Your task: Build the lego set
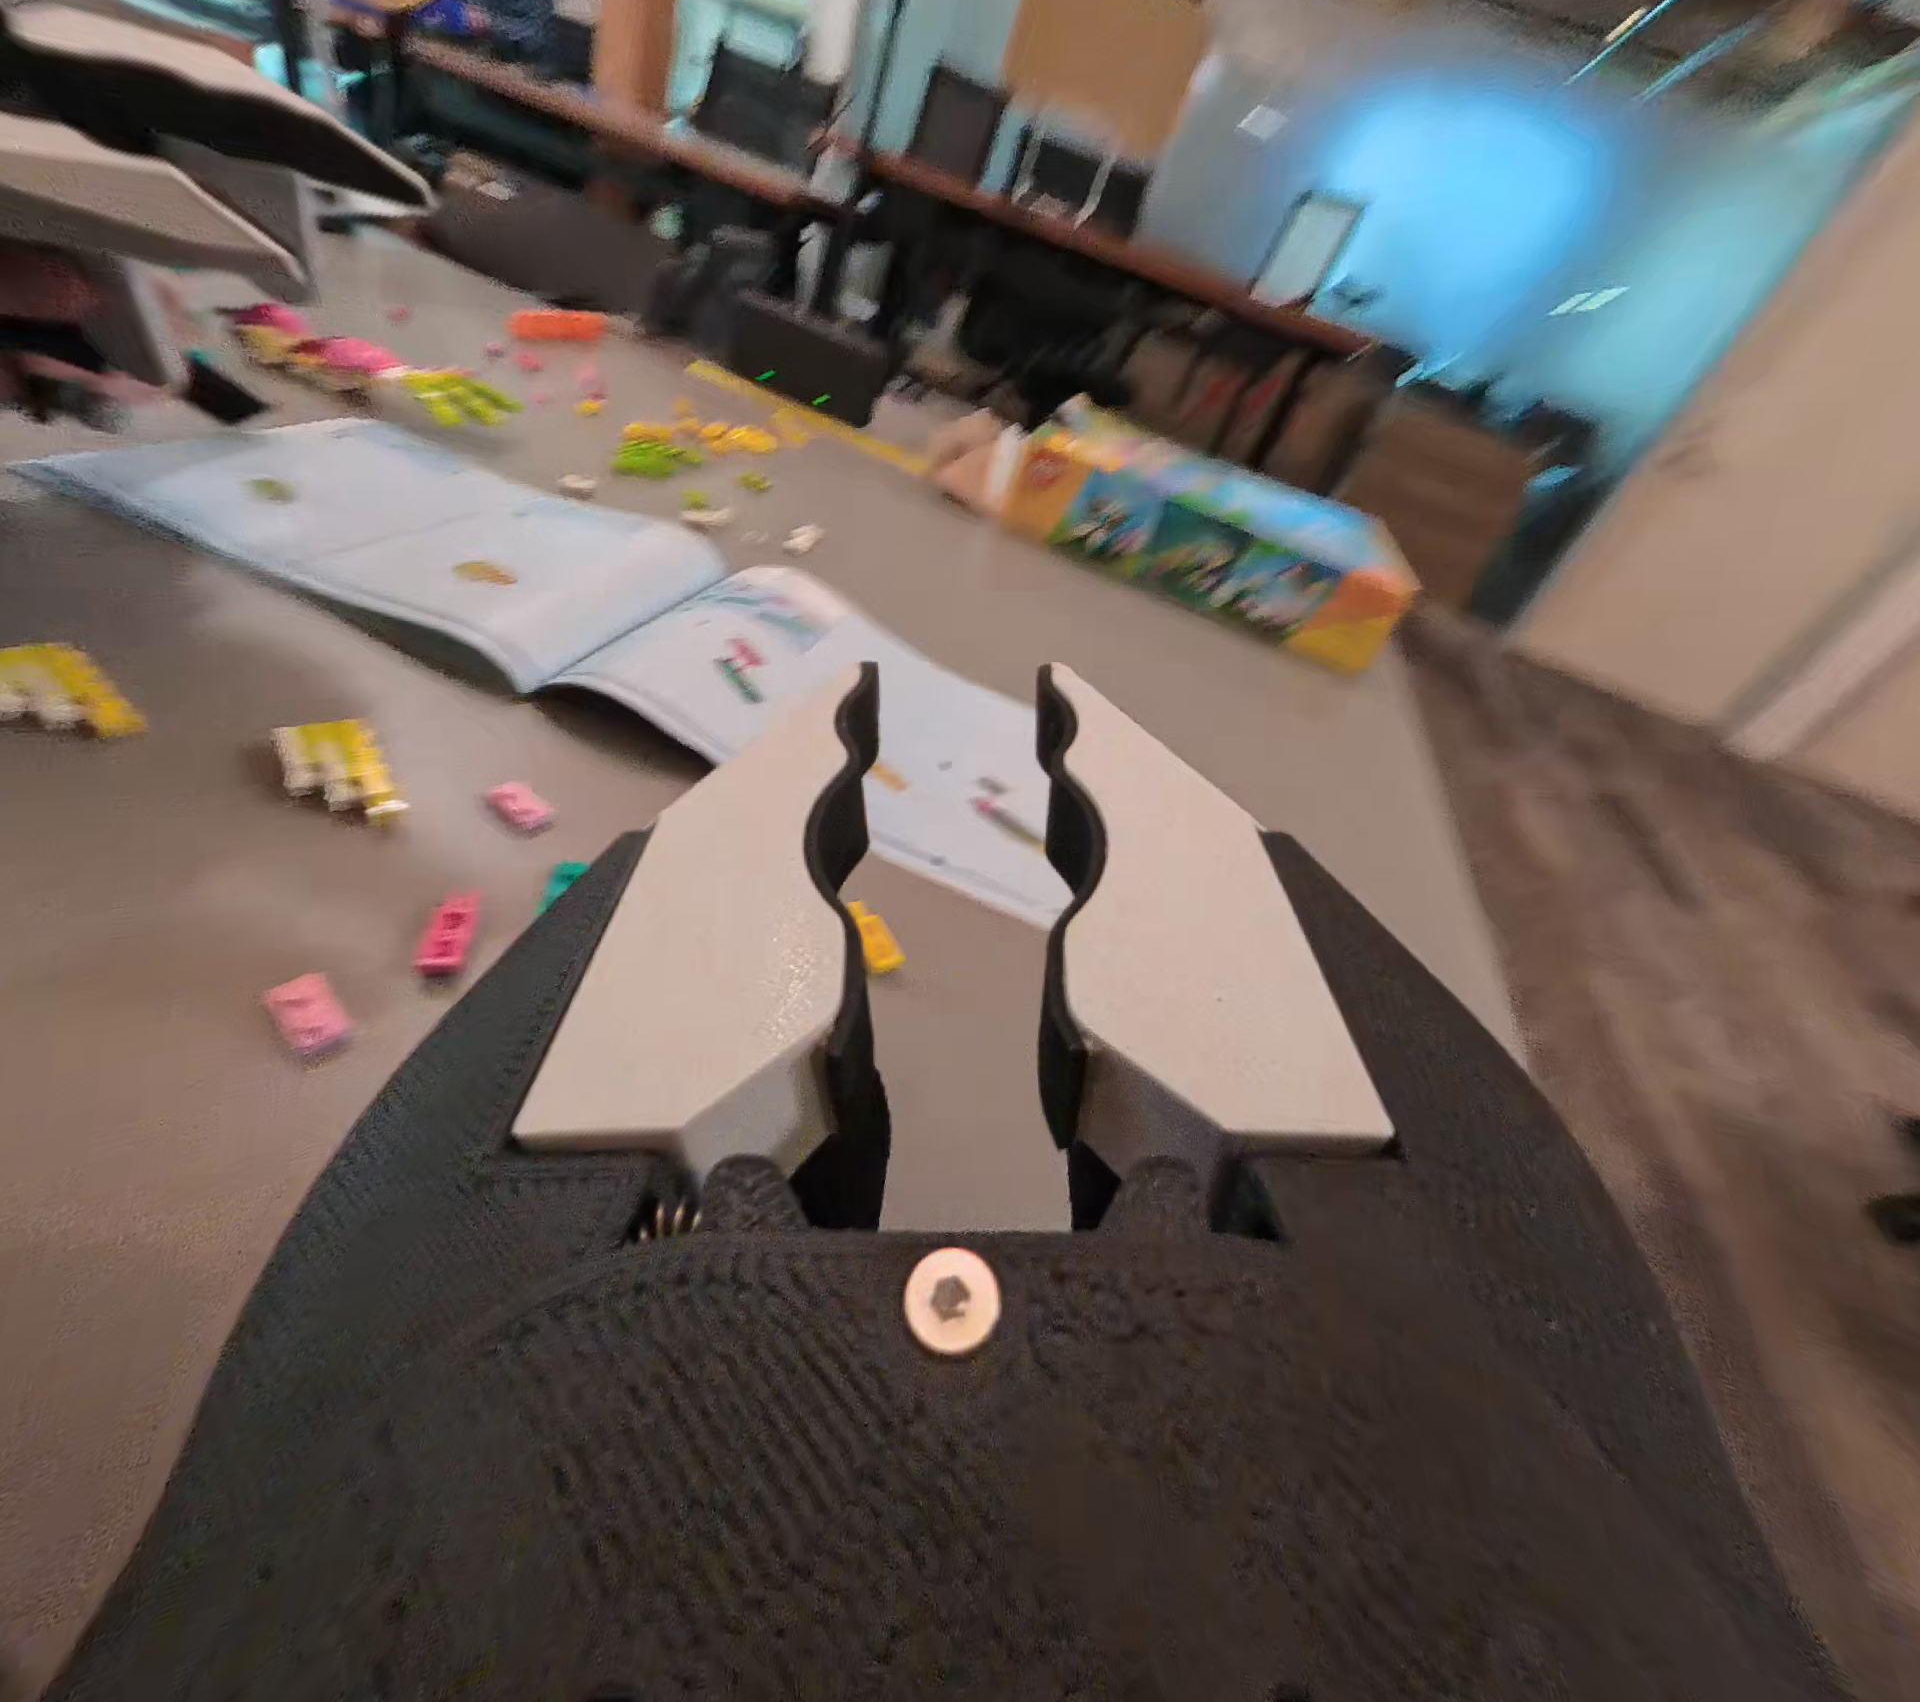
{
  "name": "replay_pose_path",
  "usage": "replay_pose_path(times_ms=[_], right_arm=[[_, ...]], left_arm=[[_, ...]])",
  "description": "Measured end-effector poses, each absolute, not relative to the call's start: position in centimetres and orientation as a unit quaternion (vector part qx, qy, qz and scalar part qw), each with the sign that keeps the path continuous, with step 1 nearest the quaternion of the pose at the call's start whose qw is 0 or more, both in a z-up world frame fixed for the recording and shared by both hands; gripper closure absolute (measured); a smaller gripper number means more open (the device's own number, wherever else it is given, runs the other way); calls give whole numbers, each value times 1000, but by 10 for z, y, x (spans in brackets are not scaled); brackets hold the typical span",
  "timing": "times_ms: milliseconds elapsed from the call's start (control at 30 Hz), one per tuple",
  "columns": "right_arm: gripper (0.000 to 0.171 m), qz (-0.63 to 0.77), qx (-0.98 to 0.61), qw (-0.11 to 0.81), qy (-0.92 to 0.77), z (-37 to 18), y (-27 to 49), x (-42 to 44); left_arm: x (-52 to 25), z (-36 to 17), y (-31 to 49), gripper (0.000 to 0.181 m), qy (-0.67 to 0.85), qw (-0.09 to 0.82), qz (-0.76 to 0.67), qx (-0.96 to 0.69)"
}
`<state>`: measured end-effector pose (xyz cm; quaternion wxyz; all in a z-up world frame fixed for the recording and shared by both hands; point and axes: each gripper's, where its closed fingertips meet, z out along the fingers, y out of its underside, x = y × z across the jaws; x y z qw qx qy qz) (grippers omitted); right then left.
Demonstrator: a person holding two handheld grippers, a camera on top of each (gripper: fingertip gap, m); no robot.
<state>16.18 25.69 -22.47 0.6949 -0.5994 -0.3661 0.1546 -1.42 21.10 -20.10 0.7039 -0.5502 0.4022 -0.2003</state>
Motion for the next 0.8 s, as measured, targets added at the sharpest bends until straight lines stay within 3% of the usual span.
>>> replay_pose_path(times_ms=[133, 500, 567, 733, 800], right_arm=[[143, 101, -565, 728, -376, -221, 256, 163], [147, 106, -556, 715, -410, -227, 250, 156], [147, 127, -582, 679, -429, -237, 251, 153], [150, 241, -706, 436, -503, -291, 231, 143], [149, 227, -728, 395, -512, -304, 228, 146]], left_arm=[[-24, -187, 209, 138, 380, 743, -168, -526], [-9, -203, 209, 141, 409, 715, -177, -538], [-8, -205, 209, 142, 413, 713, -177, -539], [-4, -210, 209, 143, 425, 704, -174, -541], [-3, -213, 209, 143, 430, 701, -171, -543]])
